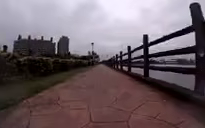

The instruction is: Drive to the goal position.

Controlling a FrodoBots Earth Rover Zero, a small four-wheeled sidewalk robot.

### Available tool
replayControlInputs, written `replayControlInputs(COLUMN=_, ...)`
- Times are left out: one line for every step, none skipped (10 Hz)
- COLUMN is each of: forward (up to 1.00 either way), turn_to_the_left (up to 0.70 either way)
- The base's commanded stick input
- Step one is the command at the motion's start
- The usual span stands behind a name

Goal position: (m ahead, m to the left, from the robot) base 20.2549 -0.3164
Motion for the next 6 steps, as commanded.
replayControlInputs(forward=1.00, turn_to_the_left=0.00)
replayControlInputs(forward=1.00, turn_to_the_left=0.00)
replayControlInputs(forward=1.00, turn_to_the_left=0.00)
replayControlInputs(forward=1.00, turn_to_the_left=0.00)
replayControlInputs(forward=1.00, turn_to_the_left=0.00)
replayControlInputs(forward=1.00, turn_to_the_left=0.00)
